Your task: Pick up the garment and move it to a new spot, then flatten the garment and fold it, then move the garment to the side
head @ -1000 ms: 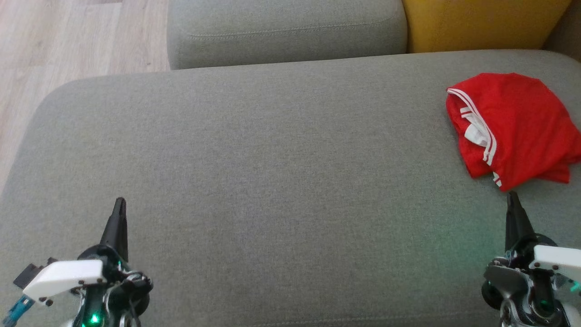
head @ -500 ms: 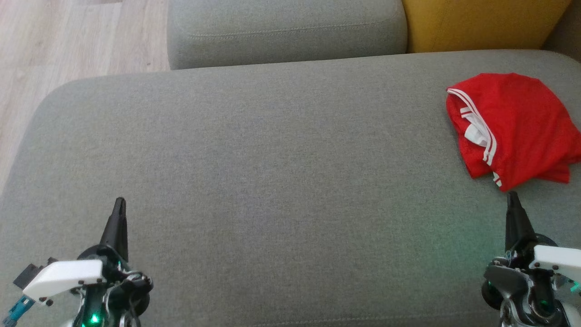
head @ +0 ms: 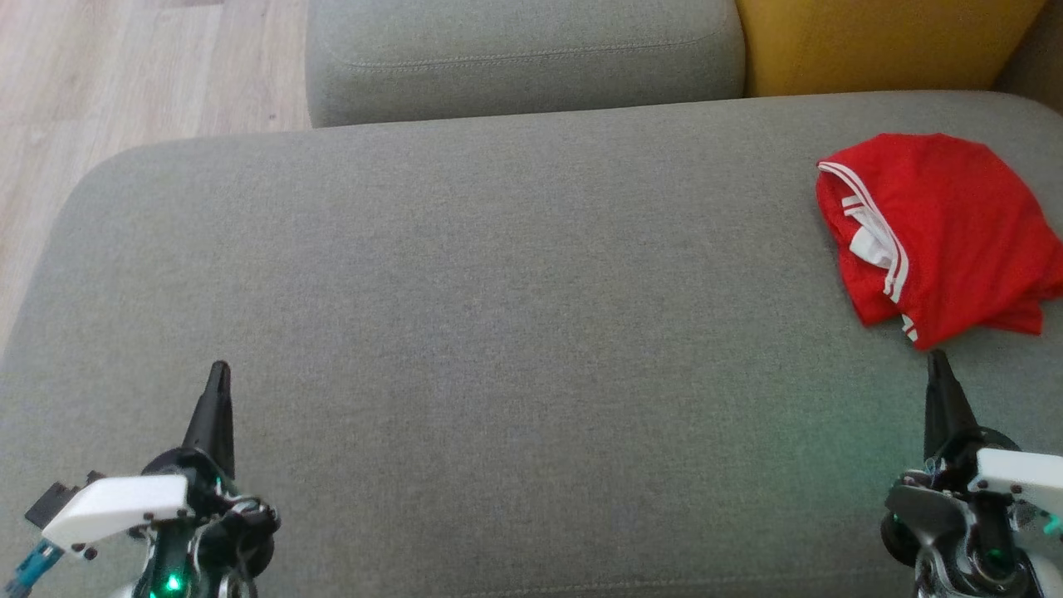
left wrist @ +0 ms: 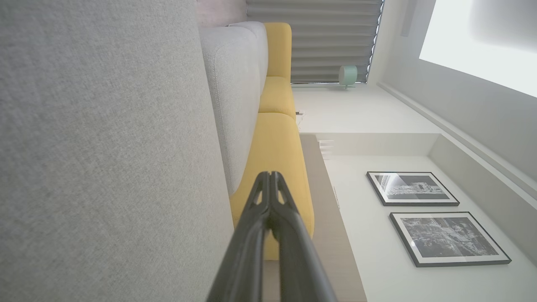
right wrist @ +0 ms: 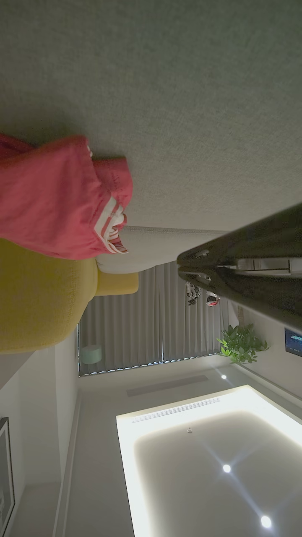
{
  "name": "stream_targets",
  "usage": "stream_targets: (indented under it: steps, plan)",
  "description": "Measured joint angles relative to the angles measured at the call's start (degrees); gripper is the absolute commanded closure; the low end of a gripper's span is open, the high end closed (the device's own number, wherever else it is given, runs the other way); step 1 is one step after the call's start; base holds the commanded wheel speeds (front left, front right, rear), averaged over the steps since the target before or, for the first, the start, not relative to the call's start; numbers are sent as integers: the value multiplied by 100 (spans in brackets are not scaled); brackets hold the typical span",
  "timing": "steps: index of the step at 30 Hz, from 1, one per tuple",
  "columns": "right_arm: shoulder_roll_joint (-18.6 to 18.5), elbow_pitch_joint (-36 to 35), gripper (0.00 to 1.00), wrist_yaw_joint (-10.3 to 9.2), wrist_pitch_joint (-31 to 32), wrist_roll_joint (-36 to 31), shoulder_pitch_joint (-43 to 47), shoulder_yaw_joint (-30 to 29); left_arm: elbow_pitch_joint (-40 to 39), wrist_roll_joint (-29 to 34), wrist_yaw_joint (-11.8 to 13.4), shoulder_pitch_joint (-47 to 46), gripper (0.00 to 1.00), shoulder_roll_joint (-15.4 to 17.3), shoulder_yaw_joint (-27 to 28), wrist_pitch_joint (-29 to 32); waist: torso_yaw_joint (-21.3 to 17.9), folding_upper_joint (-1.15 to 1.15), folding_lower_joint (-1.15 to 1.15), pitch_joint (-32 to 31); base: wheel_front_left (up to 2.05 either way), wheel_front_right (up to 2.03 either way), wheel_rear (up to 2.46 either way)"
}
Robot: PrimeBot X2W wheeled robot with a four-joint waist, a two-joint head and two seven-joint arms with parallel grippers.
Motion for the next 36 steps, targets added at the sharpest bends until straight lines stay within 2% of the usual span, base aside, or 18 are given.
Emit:
stream_targets:
  steps: [36]
  plan:
    - [0, 0, 100, 0, 0, 0, 0, 0, 0, 0, 0, -1, 100, -1, 0, 0, 0, 0, 0, 0, 0, 0, 0]
